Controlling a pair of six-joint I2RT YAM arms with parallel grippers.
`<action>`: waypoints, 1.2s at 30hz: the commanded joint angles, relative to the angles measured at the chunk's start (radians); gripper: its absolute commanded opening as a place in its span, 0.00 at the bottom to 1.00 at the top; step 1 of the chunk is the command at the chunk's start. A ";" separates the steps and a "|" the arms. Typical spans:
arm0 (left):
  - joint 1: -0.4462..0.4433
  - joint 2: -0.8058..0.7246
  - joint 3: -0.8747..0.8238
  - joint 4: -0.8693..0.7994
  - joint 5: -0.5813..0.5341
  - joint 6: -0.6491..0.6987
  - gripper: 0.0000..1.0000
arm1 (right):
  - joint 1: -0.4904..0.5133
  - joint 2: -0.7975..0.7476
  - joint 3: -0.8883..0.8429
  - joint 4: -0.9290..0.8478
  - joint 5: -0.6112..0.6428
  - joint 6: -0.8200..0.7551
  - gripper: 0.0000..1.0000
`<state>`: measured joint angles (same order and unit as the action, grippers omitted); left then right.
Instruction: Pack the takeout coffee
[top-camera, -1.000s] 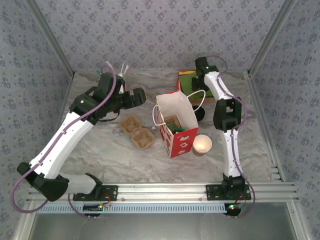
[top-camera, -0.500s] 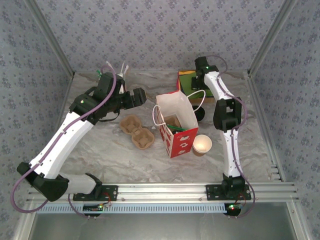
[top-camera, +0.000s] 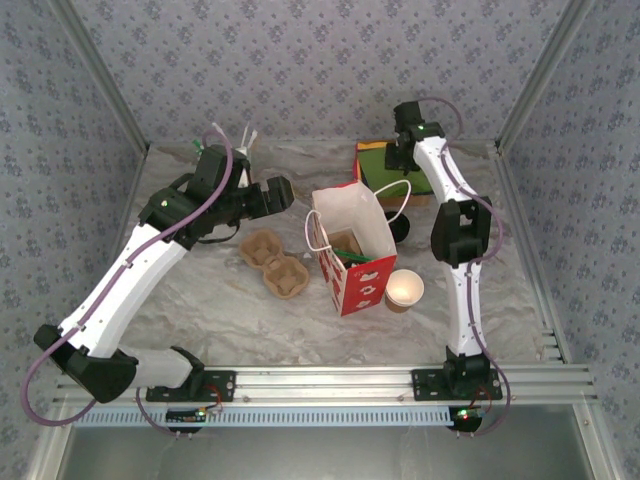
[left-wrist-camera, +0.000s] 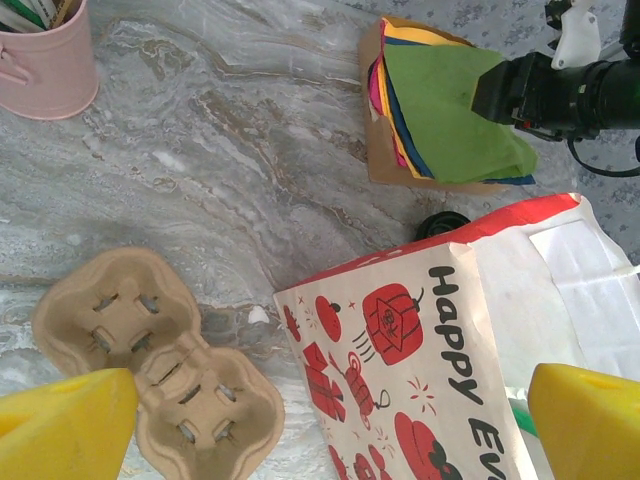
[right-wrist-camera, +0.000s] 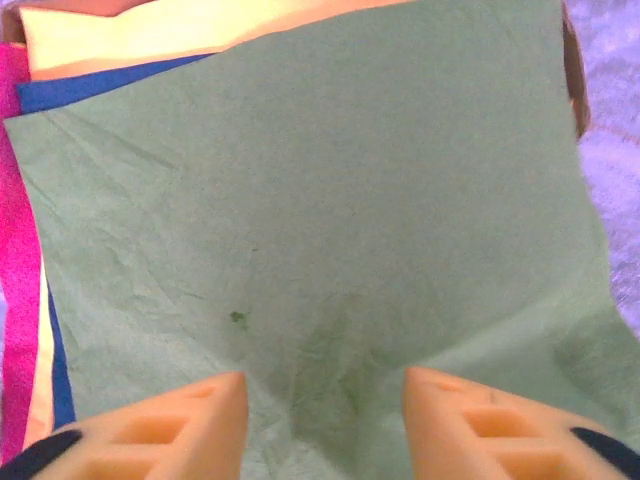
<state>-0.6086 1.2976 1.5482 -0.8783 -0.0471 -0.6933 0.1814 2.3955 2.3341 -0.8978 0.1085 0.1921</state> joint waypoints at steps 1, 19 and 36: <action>-0.001 -0.005 0.010 0.015 0.014 0.009 1.00 | -0.002 0.020 0.008 -0.015 -0.002 -0.012 0.60; -0.002 0.016 0.028 0.000 0.022 0.021 1.00 | -0.003 0.131 0.007 -0.025 0.003 -0.017 0.63; -0.002 0.019 0.030 0.002 0.025 0.021 1.00 | -0.005 0.043 0.014 -0.028 0.009 -0.010 0.21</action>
<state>-0.6086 1.3167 1.5486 -0.8791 -0.0372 -0.6895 0.1814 2.5019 2.3363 -0.8986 0.1093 0.1783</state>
